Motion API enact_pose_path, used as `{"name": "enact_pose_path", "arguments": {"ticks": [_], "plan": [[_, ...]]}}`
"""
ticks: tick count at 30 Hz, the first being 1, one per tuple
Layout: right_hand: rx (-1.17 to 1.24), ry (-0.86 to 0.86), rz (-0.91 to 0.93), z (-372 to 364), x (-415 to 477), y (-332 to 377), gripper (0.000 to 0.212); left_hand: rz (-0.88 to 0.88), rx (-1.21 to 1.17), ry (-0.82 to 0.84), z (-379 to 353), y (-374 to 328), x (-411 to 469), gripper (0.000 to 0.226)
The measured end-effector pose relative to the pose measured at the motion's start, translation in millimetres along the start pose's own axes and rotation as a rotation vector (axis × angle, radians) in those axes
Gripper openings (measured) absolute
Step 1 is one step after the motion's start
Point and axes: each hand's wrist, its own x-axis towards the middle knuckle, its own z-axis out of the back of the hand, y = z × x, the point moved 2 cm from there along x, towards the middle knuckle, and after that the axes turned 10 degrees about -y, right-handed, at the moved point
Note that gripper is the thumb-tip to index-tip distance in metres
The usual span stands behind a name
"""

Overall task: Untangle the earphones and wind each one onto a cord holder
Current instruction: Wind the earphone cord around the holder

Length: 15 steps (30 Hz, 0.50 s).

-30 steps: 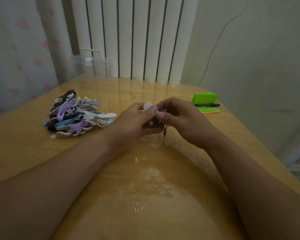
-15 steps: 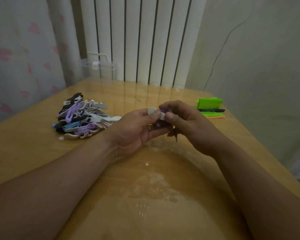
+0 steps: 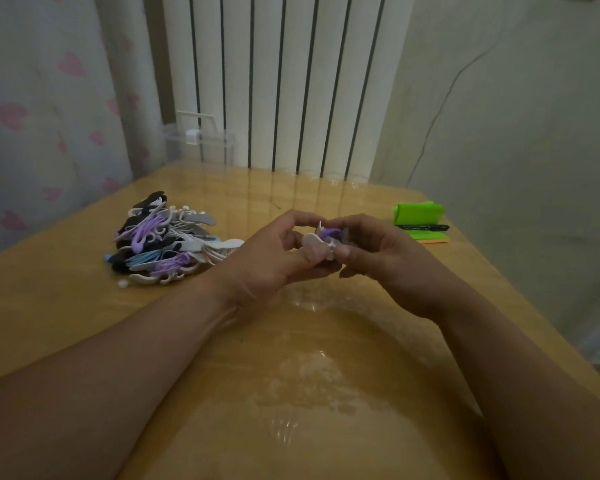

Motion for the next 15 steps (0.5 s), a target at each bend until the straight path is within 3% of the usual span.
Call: {"name": "enact_pose_path", "arguments": {"ticks": [11,15], "plan": [[0.162,0.075,-0.232,1.1,-1.9,-6.2,0.031,0.033,0.040,-0.015,-2.9,5.1,-0.7,0.044],[0.219,0.033,-0.311,-7.3,-1.2,-7.9,0.021,0.029,0.120,-0.049,-2.0,8.4,-0.2,0.038]]}}
